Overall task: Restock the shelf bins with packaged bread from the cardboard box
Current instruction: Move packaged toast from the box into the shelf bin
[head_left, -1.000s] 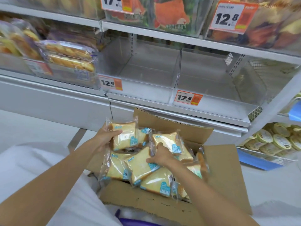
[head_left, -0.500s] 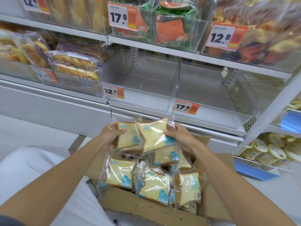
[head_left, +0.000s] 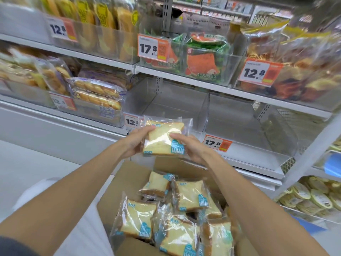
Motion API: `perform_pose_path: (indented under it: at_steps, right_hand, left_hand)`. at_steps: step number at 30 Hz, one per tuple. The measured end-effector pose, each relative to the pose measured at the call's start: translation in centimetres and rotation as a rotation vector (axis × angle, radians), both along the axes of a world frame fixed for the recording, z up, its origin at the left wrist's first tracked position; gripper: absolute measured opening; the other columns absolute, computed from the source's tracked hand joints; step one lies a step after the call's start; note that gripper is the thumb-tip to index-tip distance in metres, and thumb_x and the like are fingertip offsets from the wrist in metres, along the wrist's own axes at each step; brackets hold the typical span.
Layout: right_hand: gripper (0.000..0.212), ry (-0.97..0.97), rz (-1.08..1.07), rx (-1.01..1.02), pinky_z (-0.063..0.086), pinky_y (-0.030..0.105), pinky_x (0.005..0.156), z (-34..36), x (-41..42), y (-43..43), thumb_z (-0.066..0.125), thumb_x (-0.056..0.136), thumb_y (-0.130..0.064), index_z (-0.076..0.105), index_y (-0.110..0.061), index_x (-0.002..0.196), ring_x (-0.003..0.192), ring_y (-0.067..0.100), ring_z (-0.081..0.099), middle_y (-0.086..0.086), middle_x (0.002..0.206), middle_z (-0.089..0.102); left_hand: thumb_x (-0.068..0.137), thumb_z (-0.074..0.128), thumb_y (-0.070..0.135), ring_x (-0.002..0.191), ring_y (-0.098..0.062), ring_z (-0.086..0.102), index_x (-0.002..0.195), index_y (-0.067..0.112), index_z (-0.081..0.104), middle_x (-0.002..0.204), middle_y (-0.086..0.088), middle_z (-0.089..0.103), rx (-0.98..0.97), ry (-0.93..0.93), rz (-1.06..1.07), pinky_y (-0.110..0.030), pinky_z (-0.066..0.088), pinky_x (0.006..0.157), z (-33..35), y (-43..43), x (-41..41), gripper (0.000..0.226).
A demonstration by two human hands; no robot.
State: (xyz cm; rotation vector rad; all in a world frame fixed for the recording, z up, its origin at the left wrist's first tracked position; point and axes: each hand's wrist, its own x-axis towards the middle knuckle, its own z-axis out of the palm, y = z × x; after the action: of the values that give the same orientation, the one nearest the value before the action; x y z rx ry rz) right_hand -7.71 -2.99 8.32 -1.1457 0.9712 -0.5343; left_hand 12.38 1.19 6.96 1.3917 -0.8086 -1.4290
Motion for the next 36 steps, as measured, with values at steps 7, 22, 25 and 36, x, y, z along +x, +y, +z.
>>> perform_pose_path:
  at_steps: [7, 22, 25, 36]
  right_hand:
    - [0.034, -0.093, -0.153, 0.028, 0.057, 0.036, 0.083, 3.9, 4.9, -7.9, 0.071, 0.083, -0.011, 0.061, -0.008, 0.115, 0.087, 0.023, 0.07, 0.012, 0.108, 0.071]
    - [0.071, 0.34, -0.294, -0.647, 0.053, 0.041, 0.083, -6.9, 13.6, -29.0, 0.09, 0.06, -0.021, 0.053, -0.011, 0.12, 0.086, 0.015, 0.059, -0.004, 0.095, 0.062]
    - [0.061, 0.263, -0.29, -0.719, 0.056, 0.044, 0.086, -7.5, 13.9, -29.6, 0.091, 0.055, -0.017, 0.063, -0.011, 0.109, 0.092, 0.013, 0.067, 0.006, 0.105, 0.069]
    - [0.108, 1.022, -0.063, -1.381, 0.009, 0.048, 0.118, -5.9, 13.6, -27.5, 0.08, 0.072, -0.046, 0.008, -0.038, 0.153, 0.15, 0.027, -0.005, 0.003, 0.163, -0.006]
  left_hand:
    - [0.087, 0.048, 0.069, 0.078, -0.018, 0.055, 0.095, 0.018, 0.059, 0.081, 0.002, 0.058, -0.225, -0.499, 0.2, -0.029, 0.042, 0.071, 3.9, -7.1, 5.0, 0.052]
    - [0.078, 0.076, 0.027, 0.087, -0.021, 0.048, 0.097, 0.022, 0.071, 0.096, -0.001, 0.055, -0.804, -1.313, 0.618, -0.03, 0.045, 0.067, -4.1, -15.7, 13.3, 0.02]
    - [0.079, 0.075, 0.024, 0.084, -0.018, 0.046, 0.092, 0.021, 0.07, 0.095, 0.0, 0.056, -0.832, -1.293, 0.636, -0.028, 0.041, 0.067, -4.3, -15.7, 13.2, 0.014]
    - [0.08, 0.074, 0.018, 0.088, -0.017, 0.045, 0.09, 0.019, 0.07, 0.095, 0.001, 0.056, -0.841, -1.253, 0.642, -0.025, 0.038, 0.069, -4.6, -15.2, 13.0, 0.01]
